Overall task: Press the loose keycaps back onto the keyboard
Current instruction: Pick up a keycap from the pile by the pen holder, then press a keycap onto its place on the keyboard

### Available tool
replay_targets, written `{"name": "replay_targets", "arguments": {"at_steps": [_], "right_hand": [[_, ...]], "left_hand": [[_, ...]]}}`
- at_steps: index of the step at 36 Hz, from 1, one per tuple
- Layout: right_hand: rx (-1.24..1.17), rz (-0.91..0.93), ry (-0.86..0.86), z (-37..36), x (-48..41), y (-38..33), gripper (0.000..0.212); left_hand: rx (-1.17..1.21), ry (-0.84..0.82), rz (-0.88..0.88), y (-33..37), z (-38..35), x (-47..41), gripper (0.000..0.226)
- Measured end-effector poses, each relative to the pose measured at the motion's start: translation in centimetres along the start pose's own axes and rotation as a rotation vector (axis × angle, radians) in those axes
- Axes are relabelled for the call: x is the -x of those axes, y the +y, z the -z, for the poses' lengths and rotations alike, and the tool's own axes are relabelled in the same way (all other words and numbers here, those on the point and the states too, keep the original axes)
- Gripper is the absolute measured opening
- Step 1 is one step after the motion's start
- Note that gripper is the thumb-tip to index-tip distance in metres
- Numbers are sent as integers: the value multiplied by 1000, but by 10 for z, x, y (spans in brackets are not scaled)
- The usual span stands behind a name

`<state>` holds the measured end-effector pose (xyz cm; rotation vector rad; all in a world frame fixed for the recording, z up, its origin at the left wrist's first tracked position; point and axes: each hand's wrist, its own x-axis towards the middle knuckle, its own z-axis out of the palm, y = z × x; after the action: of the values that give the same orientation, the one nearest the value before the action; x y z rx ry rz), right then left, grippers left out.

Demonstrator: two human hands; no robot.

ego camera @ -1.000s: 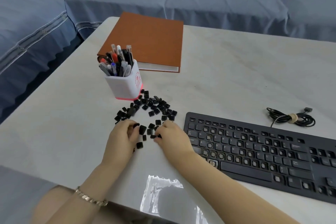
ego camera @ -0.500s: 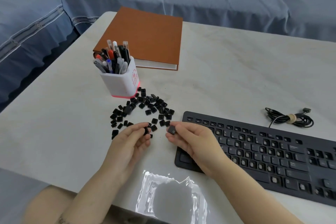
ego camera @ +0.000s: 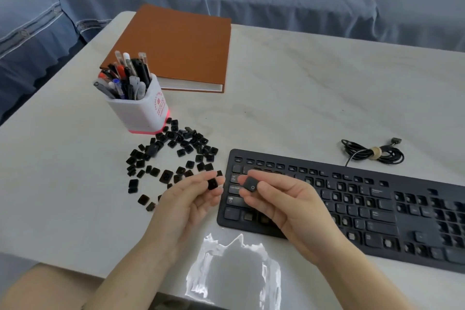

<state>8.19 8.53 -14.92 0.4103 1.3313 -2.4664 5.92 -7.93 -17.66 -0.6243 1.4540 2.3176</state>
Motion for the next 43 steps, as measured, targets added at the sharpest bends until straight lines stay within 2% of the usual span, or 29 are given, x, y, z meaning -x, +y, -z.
{"name": "replay_targets", "arguments": {"at_steps": [7, 11, 15, 20, 26, 33, 43], "right_hand": [[-9, -9, 113, 24, 5, -1, 26], [59, 10, 172, 39, 11, 1, 25], [226, 4, 206, 52, 18, 1, 24], [270, 9, 265, 66, 22, 4, 23], [322, 51, 346, 84, 29, 6, 23], [518, 171, 437, 115, 35, -4, 25], [908, 398, 547, 148, 27, -17, 21]], "left_hand": [[-80, -6, 2, -12, -14, -1, 21], [-214, -34, -29, -19, -19, 2, 22], [-406, -76, -143, -26, -25, 7, 24], [-563, -116, -290, -30, -33, 11, 31], [-705, -116, -340, -41, -36, 8, 29], [-874, -168, -453, -53, -38, 5, 22], [-951, -188, -464, -65, -41, -1, 24]]}}
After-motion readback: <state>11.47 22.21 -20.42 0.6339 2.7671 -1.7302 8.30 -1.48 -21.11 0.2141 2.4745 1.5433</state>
